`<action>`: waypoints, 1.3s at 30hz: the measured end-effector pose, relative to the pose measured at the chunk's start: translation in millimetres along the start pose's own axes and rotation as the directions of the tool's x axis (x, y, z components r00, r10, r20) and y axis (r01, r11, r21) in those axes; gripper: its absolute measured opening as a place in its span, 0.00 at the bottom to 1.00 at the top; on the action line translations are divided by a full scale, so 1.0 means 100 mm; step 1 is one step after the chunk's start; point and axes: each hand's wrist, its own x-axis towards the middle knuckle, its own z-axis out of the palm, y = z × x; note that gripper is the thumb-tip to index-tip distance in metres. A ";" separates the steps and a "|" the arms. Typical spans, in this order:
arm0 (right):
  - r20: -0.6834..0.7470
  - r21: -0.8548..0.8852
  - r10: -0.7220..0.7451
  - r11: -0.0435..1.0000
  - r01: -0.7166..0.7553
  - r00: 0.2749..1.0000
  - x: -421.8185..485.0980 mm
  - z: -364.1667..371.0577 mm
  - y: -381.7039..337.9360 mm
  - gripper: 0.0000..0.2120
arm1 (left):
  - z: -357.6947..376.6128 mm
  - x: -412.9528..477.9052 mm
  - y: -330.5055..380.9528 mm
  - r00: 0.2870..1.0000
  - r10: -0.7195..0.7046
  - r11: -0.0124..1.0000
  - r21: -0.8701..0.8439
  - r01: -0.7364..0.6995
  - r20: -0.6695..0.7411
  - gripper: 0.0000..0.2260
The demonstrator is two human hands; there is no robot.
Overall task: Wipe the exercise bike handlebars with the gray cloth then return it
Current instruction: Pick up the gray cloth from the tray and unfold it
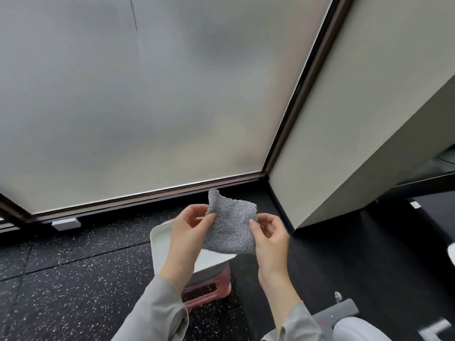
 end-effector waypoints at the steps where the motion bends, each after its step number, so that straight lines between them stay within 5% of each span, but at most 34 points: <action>1: -0.022 -0.085 -0.066 0.994 0.064 0.998 -0.03 -0.04 -0.04 0.07 | 0.06 -0.05 -0.01 1.000 0.001 0.999 0.033 -0.001 -0.004 0.06; 5: -0.006 -0.286 -0.294 0.916 0.280 0.956 -0.16 -0.29 -0.20 0.08 | 0.41 -0.27 -0.03 0.998 -0.013 0.988 0.152 0.003 0.069 0.04; 10: -0.006 -0.410 -0.419 0.829 0.380 0.908 -0.32 -0.67 -0.30 0.06 | 0.85 -0.56 -0.01 0.986 0.020 0.961 0.270 -0.066 0.167 0.05; 14: -0.056 -0.399 -0.396 0.850 0.343 0.916 -0.51 -1.11 -0.33 0.06 | 1.14 -0.87 -0.01 0.964 -0.036 0.971 0.237 -0.029 0.263 0.06; 18: -0.093 -0.336 -0.336 0.896 0.289 0.937 -0.71 -1.52 -0.39 0.06 | 1.27 -1.19 0.03 0.896 -0.140 0.984 0.157 0.079 0.421 0.16; 25: -0.166 -0.322 -0.312 0.914 0.247 0.936 -1.14 -2.26 -0.44 0.14 | 1.58 -1.80 0.16 0.761 -0.105 0.978 0.204 -0.037 0.641 0.17; 29: -0.260 -0.159 -0.242 0.966 0.206 0.935 -1.32 -2.69 -0.47 0.13 | 1.81 -2.08 0.20 0.665 -0.085 0.974 0.202 -0.101 0.742 0.14; 32: -0.287 0.020 -0.165 0.984 0.179 0.944 -1.42 -2.96 -0.51 0.15 | 1.97 -2.19 0.13 0.783 0.006 0.964 0.204 -0.169 0.622 0.06; 34: -0.282 0.105 -0.143 0.978 0.179 0.949 -1.47 -3.09 -0.52 0.14 | 2.10 -2.26 0.07 0.847 -0.059 0.974 0.217 -0.067 0.528 0.04; 36: -0.259 0.170 -0.129 0.970 0.176 0.957 -1.49 -3.18 -0.55 0.12 | 2.23 -2.30 0.04 0.748 -0.246 0.968 0.190 0.162 0.616 0.17; 39: -0.213 0.225 -0.115 0.961 0.163 0.970 -1.46 -3.27 -0.57 0.13 | 2.38 -2.32 0.11 0.596 -0.326 0.930 0.135 0.342 0.734 0.19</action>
